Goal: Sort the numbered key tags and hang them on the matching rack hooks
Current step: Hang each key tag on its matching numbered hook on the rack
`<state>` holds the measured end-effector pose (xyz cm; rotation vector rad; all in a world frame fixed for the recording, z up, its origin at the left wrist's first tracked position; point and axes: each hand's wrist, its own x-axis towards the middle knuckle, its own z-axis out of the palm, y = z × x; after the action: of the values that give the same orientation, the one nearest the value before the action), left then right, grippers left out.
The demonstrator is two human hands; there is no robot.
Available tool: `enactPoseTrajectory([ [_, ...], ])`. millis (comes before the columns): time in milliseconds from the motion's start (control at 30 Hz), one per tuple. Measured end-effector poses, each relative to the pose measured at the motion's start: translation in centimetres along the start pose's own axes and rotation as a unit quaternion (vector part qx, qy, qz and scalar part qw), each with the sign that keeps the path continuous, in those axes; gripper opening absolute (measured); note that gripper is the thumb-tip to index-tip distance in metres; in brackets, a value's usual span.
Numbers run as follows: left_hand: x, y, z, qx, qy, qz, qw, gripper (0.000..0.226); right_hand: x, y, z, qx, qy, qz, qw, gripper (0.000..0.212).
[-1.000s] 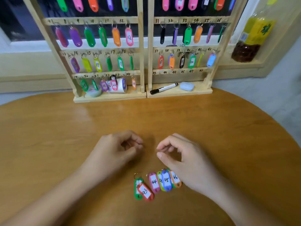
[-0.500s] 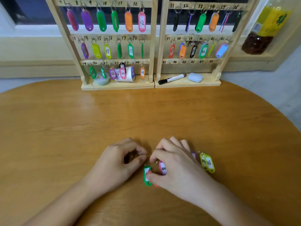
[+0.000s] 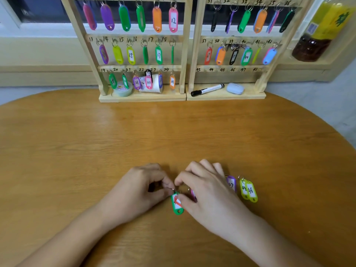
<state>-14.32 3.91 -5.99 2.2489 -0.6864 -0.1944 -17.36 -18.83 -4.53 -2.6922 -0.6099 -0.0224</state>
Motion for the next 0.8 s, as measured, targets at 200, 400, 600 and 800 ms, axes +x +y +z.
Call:
enactPoseTrajectory([
  [200,0.0,0.1,0.4,0.008,0.024,-0.019,1.0,0.018,0.1,0.4,0.0,0.012,0.008,-0.028,0.999,0.013],
  [400,0.0,0.0,0.5,0.021,0.04,-0.026,0.999,0.019,0.2,0.3,0.1,0.018,0.016,-0.068,0.997,0.004],
  [600,0.2,0.0,0.1,0.002,0.045,-0.045,0.998,0.013,0.8,1.3,0.0,0.039,0.021,-0.08,0.996,0.009],
  [800,2.4,1.3,-1.9,-0.036,0.078,-0.062,0.994,0.008,4.1,4.3,-3.5,0.115,0.09,-0.052,0.988,0.007],
])
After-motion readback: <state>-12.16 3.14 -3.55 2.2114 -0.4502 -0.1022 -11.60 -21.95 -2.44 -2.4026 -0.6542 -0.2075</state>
